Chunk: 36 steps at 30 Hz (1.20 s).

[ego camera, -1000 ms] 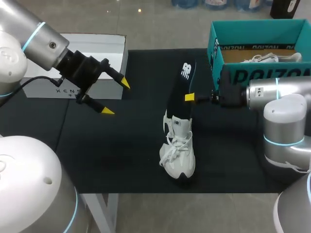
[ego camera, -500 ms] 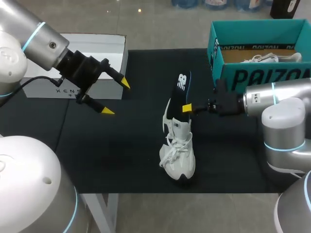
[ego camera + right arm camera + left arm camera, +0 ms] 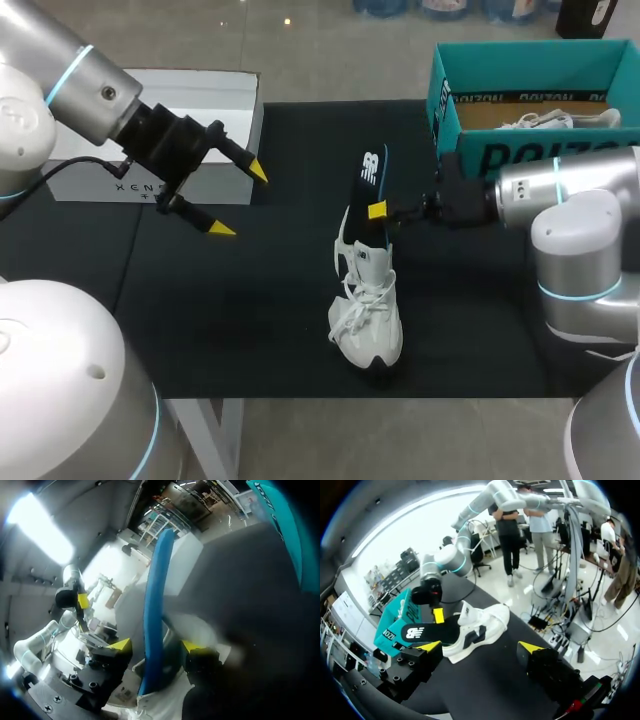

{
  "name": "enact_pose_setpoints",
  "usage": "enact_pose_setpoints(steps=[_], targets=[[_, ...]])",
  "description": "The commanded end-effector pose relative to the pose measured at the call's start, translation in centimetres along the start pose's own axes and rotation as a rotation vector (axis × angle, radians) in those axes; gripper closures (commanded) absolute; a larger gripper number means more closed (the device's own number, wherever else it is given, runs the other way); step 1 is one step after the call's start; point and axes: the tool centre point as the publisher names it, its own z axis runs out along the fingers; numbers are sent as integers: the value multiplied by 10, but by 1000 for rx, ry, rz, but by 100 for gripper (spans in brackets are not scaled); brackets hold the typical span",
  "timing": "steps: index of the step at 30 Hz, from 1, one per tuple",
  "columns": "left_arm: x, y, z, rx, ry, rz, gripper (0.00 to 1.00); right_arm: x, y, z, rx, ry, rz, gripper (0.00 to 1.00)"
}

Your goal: Take the shoe out of the shoebox, open the shoe tongue, remove and reinsert the insole, then place the shoe into the shoebox

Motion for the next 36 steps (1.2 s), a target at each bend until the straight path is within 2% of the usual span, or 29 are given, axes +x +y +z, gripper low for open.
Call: enact_pose_setpoints(steps=[1,4,5,7,8,10,21,36], targets=[[0,0,-1,-2,3,0,0,-1,8,6,10,-10,-5,35],[0,0,-1,-2,3,0,0,-2,14,6,7,-16,-12,39],[0,0,-1,-2,3,0,0,-2,15,6,5,-19,-15,51],[0,0,-1,-2,3,0,0,-2,17,6,5,-25,-19,67],[0,0,-1,-2,3,0,0,-2,18,6,4,-28,-19,84],[0,0,-1,-2,3,0,0,-3,18,6,4,-31,-19,100],[0,0,-1,-2,3,0,0,-2,12,0,-2,-40,-8,100],[0,0,-1,-2,3,0,0,-2,-31,9,28,-17,57,100]])
